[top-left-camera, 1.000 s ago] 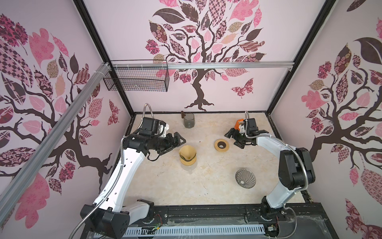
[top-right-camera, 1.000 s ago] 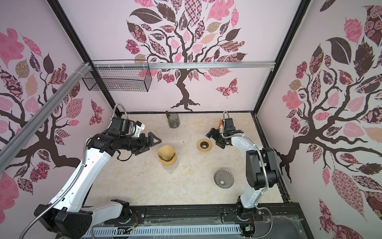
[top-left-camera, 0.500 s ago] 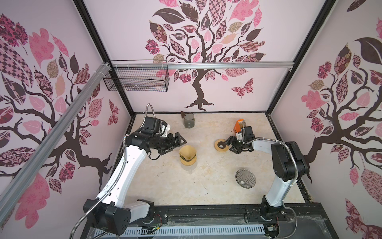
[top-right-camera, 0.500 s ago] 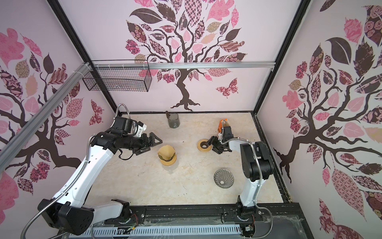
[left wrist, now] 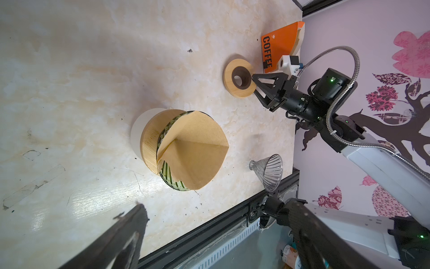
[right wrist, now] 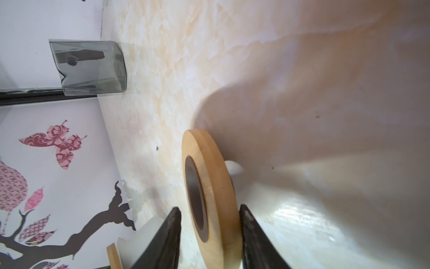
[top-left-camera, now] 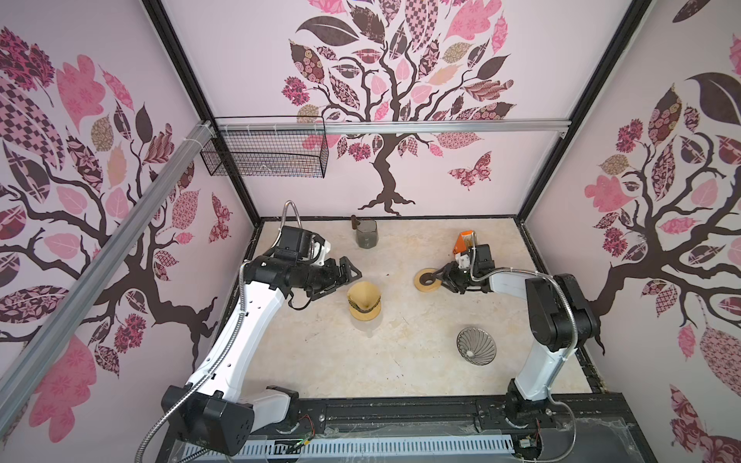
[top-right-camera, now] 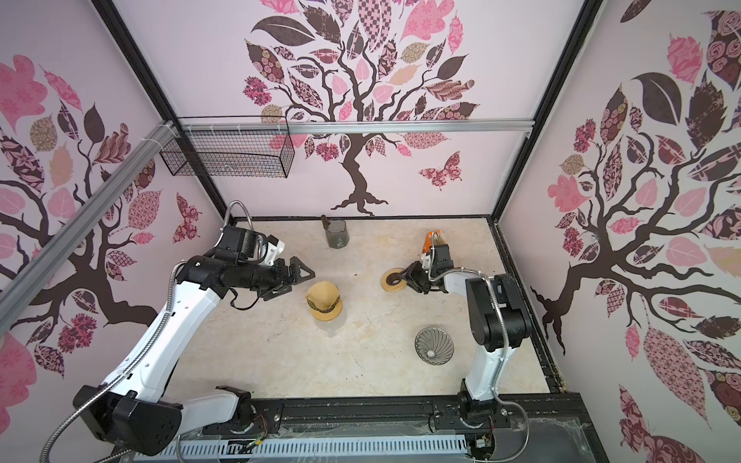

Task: Place the coffee filter in the dripper

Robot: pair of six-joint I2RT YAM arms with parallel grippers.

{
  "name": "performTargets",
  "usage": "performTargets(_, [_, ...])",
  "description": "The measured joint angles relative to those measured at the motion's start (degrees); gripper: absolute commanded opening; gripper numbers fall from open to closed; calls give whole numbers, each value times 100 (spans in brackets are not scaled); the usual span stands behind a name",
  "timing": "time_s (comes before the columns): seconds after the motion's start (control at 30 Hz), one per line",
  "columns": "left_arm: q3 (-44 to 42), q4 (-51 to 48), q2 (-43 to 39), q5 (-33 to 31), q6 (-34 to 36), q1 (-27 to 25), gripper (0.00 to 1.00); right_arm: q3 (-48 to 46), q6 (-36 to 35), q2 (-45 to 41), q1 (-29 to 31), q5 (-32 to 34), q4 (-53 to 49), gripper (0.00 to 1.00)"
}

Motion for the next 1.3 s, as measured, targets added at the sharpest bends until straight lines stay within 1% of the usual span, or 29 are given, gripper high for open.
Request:
performTargets(0.2, [0,0,0,-2,0,0,98,-9,35,125,0,-57,55,28])
performTargets(0.57, [0,0,35,-20,2,0,98,-55,120,122,-4,-245,271,20])
performTargets(0.73, [0,0,79,-20,2,0,98,-59,155,109,-4,-372,376,13])
performTargets(0.93, [0,0,81,-20,2,0,98,-59,177,98,-4,-481,367,7])
performTargets(1.0, [0,2,81,-20,2,0,98,-52,186,81,-4,-527,319,6])
performTargets(1.17, [-50,22,79,-24,2,0,98,175,319,68,-4,-610,76,4])
performTargets(1.3, [-118,15,79,-72,2,0,98,680,516,70,7,-761,74,3])
